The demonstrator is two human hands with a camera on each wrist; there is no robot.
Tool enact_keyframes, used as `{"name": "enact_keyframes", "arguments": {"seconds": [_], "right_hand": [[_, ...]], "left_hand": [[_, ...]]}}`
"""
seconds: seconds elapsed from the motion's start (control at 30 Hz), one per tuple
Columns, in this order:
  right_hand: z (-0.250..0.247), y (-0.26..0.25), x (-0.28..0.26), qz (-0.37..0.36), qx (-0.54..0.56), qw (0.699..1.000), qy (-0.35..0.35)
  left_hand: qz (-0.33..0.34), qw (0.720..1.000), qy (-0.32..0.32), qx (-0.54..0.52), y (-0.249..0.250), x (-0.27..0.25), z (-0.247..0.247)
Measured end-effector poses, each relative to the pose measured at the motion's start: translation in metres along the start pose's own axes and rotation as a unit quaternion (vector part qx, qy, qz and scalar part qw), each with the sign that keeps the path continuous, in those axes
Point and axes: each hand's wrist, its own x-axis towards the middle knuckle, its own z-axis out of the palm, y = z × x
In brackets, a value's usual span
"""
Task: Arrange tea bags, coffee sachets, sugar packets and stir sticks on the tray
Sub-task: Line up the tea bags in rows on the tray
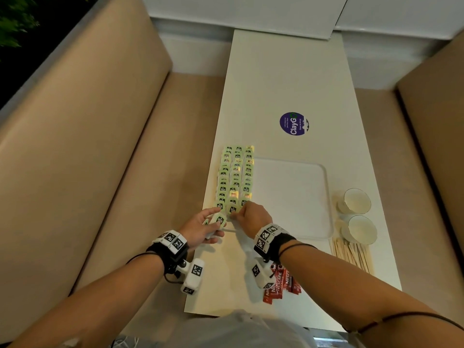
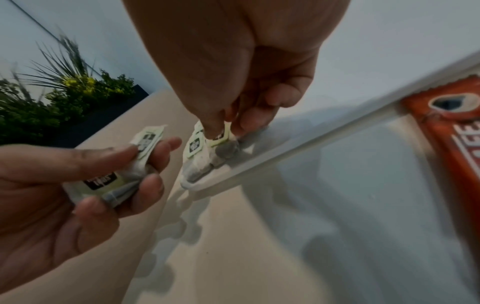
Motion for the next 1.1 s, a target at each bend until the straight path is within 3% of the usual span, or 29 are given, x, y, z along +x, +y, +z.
{"name": "enact_keyframes", "arguments": {"seconds": [0.1, 0.23, 0.3, 0.8, 1.1], "right_hand": [[-0.003, 0.002, -0.007, -0.059, 0.038, 0.997, 0.014], [-0.007, -0.001, -0.016, -0.167, 0.078, 0.981, -0.064], [-0.004, 0.002, -0.015, -0.185, 0.070, 0.978, -0.064], [-0.010, -0.002, -0.014, -0.199, 0.148, 0.968, -0.035], [-0.010, 0.009, -0.018, -0.188, 0.106, 0.975, -0.043]], "left_hand": [[0.009, 1.000, -0.006, 0.013, 0.001, 0.002, 0.004], [0.011, 1.000, 0.000, 0.029, 0.005, 0.004, 0.010], [0.015, 0.999, 0.000, 0.030, 0.007, 0.004, 0.013], [0.053, 0.991, 0.049, 0.111, 0.009, 0.008, 0.013], [0.041, 0.994, 0.063, 0.085, 0.010, 0.011, 0.011]]}}
